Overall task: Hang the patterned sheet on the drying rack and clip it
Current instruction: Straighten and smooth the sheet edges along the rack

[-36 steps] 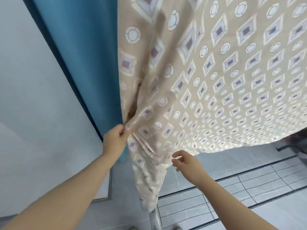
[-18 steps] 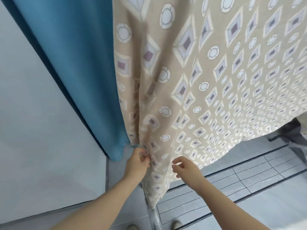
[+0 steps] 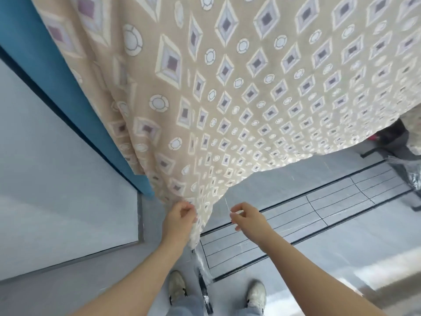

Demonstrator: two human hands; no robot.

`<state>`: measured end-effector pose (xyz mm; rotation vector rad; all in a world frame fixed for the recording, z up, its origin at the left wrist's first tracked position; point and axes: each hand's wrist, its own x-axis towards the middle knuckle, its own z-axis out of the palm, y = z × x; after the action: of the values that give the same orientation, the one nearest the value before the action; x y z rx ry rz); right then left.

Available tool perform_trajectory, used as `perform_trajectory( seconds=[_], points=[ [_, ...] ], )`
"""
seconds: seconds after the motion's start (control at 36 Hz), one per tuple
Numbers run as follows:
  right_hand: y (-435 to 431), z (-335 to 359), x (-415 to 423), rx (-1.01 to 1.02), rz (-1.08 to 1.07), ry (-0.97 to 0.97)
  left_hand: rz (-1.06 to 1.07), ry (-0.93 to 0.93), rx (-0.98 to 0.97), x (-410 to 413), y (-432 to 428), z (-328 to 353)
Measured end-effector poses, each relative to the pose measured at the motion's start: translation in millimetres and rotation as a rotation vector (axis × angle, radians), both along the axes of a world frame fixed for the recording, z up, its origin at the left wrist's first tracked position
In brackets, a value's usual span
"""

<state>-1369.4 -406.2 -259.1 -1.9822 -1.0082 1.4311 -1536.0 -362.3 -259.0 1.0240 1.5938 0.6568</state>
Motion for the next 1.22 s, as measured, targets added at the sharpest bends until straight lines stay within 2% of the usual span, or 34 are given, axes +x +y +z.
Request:
perform_trajectory(
  seconds=[0.19,0.36,0.67,0.92,1.08,1.22],
  points=[
    [-34.9,3.9,87.2,0.015,-0.059,-0.009,-0.052,-0.026,-0.054,86.6,-29.8,2.2],
    [-70.7,9.1,160.1,0.029,-0.197,-0.01,-0.262,-0.043,-0.096,172.7,-46.2,16.2],
    [-112.9,29.2,264.4,0.055,-0.525,-0.051,-0.693,0.015,-0.013,312.9,-32.5,38.5],
    [-123.8,32.1,319.8,0.08,-0.783,-0.118,-0.807,-0.036,-0.015,401.1,-33.3,48.8],
    [-116.8,29.8,367.5,0.084,-0.859,-0.08,-0.907,-0.034,-0.003,460.1,-15.4,45.8],
    [-98.2,32.7,424.9,0.066,-0.956,-0.146,-0.948,-0.018,0.014,520.5,9.5,45.8]
  ],
)
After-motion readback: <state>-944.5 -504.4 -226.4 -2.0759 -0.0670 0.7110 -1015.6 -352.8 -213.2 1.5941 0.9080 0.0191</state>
